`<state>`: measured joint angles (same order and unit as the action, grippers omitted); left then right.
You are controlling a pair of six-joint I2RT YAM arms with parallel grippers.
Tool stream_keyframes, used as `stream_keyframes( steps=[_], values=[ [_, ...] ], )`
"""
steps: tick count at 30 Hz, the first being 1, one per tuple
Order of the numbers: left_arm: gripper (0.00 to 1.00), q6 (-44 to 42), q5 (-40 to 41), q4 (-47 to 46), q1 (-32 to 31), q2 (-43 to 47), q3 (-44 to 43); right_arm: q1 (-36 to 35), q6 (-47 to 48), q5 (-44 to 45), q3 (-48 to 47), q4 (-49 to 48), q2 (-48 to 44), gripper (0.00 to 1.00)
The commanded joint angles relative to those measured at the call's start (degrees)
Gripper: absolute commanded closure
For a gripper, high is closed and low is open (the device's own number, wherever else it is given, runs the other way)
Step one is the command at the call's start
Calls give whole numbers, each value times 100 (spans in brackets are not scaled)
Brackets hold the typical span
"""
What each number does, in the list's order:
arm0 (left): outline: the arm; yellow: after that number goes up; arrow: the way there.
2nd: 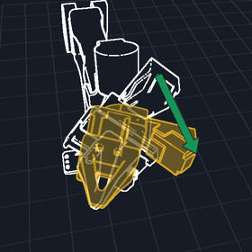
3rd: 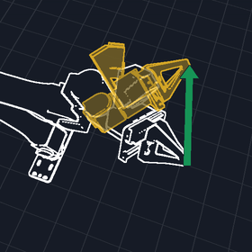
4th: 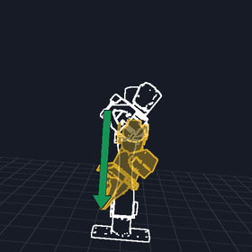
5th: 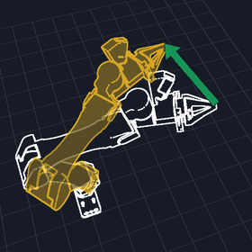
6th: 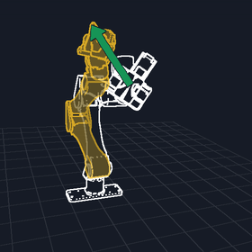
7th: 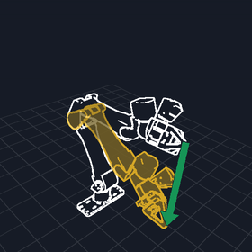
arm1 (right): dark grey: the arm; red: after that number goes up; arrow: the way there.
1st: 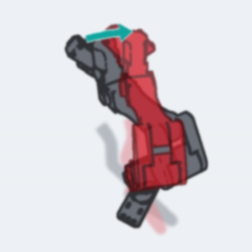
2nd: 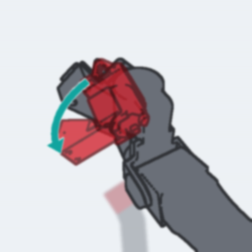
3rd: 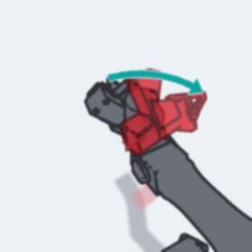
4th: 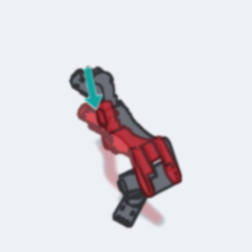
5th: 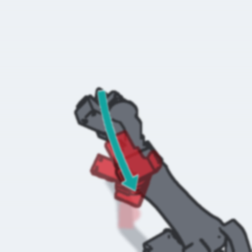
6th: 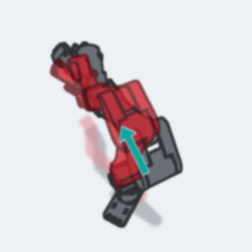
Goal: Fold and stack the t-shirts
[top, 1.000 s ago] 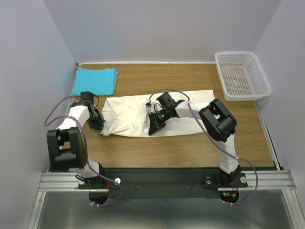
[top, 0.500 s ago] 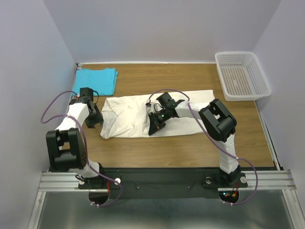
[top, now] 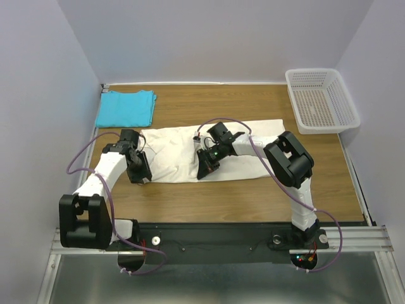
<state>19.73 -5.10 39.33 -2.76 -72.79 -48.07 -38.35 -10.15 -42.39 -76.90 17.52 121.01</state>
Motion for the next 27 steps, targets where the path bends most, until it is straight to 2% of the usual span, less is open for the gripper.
stream_keyframes(
  steps=[1, 7, 16, 27],
  values=[
    [57, 259, 202, 268, -207, -67, 105, 3, 277, 1022, -18, 85, 362, 89],
    [57, 330, 765, 154, -312, -515, 9, 3, 286, 1031, 0, 94, 318, 89],
    [56, 339, 1028, -22, -348, -701, -18, 3, 277, 1005, -18, 85, 335, 89],
    [57, 172, 1231, -40, -365, -1307, -492, 3, 277, 1022, -9, 103, 327, 89]
  ],
)
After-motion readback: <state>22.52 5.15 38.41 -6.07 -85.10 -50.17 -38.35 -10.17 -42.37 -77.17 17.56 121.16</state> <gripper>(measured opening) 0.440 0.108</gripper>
